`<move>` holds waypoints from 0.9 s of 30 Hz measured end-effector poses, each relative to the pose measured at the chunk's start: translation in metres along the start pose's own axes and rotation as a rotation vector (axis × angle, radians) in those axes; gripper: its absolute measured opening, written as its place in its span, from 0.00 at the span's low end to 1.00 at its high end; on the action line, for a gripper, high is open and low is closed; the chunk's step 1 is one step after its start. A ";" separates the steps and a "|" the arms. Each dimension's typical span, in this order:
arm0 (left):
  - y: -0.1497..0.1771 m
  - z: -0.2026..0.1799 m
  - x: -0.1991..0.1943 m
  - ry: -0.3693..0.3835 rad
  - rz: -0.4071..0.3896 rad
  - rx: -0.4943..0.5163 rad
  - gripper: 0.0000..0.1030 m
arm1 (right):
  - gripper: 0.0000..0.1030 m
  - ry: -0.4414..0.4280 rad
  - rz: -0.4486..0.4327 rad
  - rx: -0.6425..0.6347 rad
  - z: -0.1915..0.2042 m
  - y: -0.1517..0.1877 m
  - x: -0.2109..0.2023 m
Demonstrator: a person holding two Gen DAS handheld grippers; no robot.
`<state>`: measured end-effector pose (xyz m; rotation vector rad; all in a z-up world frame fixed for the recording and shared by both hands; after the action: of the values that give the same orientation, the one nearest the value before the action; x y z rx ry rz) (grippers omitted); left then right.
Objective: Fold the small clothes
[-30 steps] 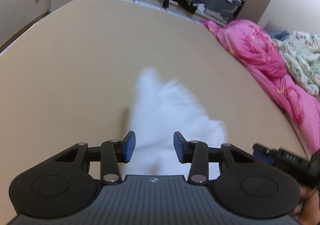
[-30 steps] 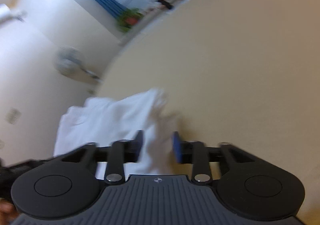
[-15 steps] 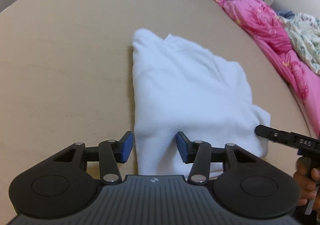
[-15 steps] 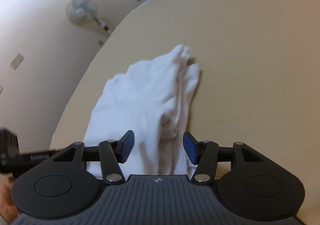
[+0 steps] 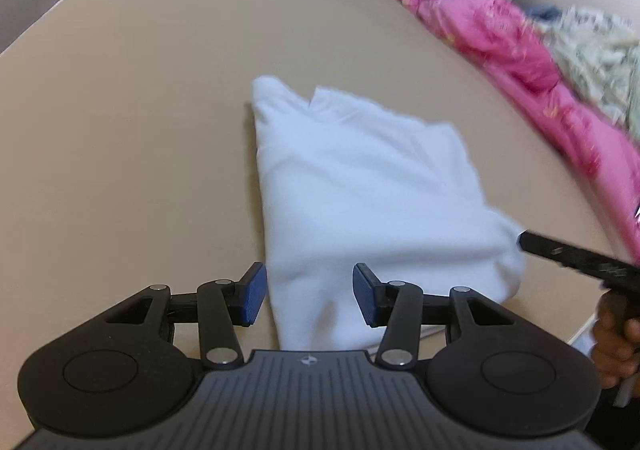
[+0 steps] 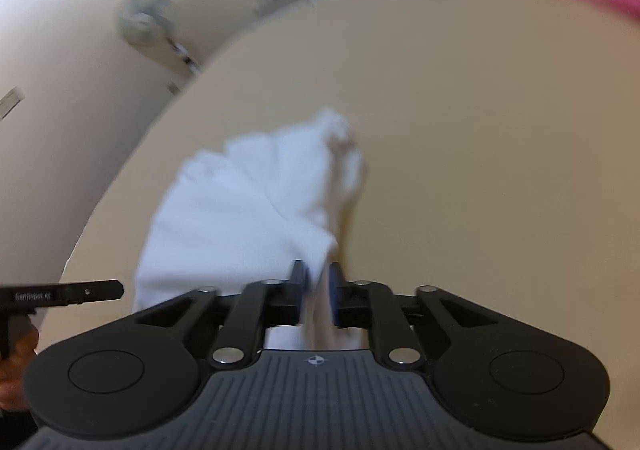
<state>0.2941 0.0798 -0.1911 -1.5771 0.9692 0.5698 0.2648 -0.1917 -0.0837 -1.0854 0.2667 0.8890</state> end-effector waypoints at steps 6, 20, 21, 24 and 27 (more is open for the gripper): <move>0.013 -0.002 0.020 -0.119 0.105 0.060 0.55 | 0.42 0.134 0.249 -0.036 -0.014 0.035 0.037; 0.034 -0.017 -0.037 -0.237 -0.046 0.141 0.84 | 0.48 0.393 0.047 -0.047 -0.010 0.044 -0.049; 0.038 -0.020 -0.049 -0.248 -0.074 0.137 0.84 | 0.48 0.392 0.012 -0.033 -0.008 0.044 -0.060; 0.048 -0.031 -0.081 -0.276 -0.151 0.127 0.90 | 0.51 0.372 -0.078 -0.054 0.009 0.048 -0.087; 0.060 -0.047 -0.121 -0.319 -0.234 0.124 0.96 | 0.68 0.348 -0.165 -0.094 0.035 0.056 -0.115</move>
<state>0.1723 0.0671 -0.1168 -1.4122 0.5611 0.5640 0.1423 -0.2095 -0.0359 -1.3299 0.4204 0.5669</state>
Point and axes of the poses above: each gripper's, at about its wrist camera, not at the fingertips, and x roughly the way its jaws point, z to its left, y to its underside, the point moved 5 cm from there along x, roughly the way its jaws point
